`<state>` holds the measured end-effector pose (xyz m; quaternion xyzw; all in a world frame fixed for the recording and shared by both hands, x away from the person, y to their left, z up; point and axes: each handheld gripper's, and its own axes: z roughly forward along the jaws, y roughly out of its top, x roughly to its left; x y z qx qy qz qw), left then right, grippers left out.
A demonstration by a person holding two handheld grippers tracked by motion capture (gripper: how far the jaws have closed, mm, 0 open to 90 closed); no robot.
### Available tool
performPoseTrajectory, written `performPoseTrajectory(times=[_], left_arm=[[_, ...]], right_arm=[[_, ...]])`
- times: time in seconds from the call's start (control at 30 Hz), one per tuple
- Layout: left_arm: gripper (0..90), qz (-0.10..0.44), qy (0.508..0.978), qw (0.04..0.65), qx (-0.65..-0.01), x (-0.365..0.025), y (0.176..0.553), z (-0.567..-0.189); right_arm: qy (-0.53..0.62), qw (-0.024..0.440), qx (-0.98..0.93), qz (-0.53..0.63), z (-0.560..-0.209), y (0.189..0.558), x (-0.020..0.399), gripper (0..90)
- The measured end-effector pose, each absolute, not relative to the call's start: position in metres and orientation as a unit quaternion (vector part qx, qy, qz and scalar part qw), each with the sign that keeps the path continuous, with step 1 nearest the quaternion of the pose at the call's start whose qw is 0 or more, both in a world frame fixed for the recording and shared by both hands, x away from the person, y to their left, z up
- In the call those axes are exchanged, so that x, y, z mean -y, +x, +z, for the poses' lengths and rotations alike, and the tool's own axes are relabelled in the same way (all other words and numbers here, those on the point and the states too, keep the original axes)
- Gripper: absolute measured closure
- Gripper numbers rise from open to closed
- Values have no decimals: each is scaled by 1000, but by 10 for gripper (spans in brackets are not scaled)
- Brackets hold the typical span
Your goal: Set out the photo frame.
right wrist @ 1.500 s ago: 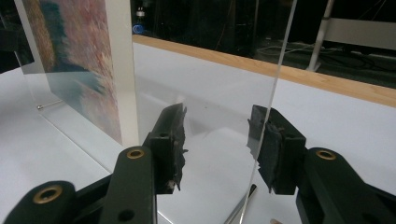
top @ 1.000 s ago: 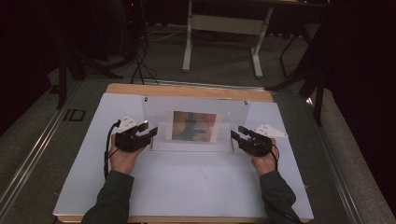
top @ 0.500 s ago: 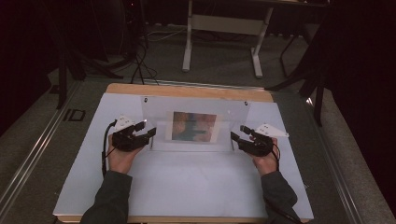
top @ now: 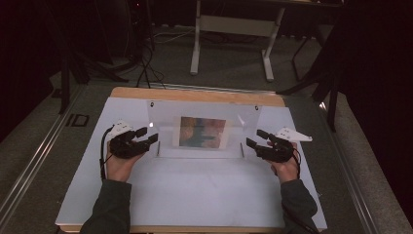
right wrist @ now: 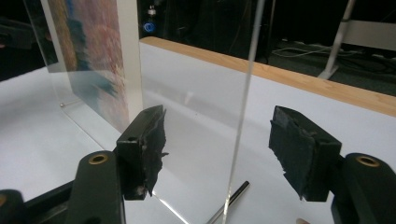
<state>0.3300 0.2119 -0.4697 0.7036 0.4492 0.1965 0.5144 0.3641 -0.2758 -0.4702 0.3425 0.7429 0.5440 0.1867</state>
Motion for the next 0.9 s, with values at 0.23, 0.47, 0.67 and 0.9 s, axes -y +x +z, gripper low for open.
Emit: performPoseTrajectory(times=[0.23,0.47,0.67,0.9], left_arm=[[443,201,693,516,-461,-225,327,-468],[441,206,681,515,-477,-237,327,-470],[441,210,675,504,-497,-243,328,-472],[438,219,679,477,-513,-244,332,-479]], right_arm=[[337,175,-754,536,-470,364,288,382],[349,175,-750,533,-471,365,299,389],[367,179,-750,520,-475,368,305,391],[386,179,-747,510,-479,370,311,397]])
